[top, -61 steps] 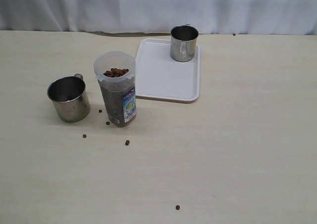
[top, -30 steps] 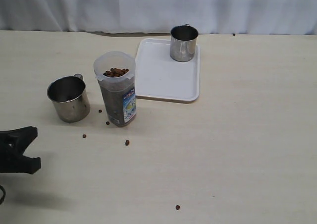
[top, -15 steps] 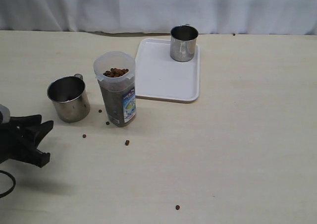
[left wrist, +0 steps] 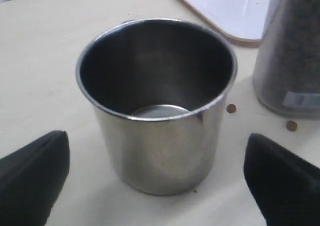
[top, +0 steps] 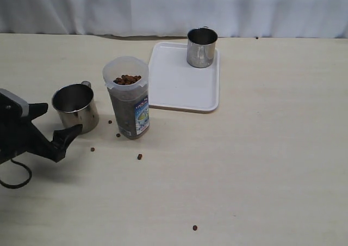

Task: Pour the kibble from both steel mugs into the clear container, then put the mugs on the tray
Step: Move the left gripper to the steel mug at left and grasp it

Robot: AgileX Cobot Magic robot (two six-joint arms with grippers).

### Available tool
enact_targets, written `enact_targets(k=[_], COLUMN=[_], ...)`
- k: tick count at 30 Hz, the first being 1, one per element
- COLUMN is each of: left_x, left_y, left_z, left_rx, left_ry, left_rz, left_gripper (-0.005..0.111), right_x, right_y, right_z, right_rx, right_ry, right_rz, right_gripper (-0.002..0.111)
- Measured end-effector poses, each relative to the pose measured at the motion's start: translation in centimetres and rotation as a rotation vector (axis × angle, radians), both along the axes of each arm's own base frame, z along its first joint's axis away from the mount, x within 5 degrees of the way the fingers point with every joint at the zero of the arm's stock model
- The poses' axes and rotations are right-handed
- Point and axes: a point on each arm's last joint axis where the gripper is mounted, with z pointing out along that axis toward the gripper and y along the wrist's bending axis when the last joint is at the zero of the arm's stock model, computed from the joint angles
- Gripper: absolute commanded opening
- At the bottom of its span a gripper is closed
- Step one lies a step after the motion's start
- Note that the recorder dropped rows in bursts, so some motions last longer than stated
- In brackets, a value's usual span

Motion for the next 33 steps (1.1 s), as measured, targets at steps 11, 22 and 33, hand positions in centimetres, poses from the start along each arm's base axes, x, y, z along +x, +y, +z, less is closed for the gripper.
enact_targets(k=[11,22,33], left_x=[2.9,3.7,5.8], left_y=[-0.3,-0.5,-0.6], left_z=[-0.8,-0.6,0.2], left_rx=[-0.067,-0.095,-0.162], left_ry=[-0.025,-0.064,-0.093], left_rz=[-0.051,-0.073,-0.087], left_gripper=[0.069,0.069,0.069], right_x=[0.0,0.0,0.0], right_y=[0.0,0.0,0.0], right_z=[0.0,0.0,0.0], right_rx=[0.0,0.0,0.0], right_ry=[0.0,0.0,0.0], right_rz=[0.0,0.0,0.0], right_gripper=[0.005,0.005,0.005])
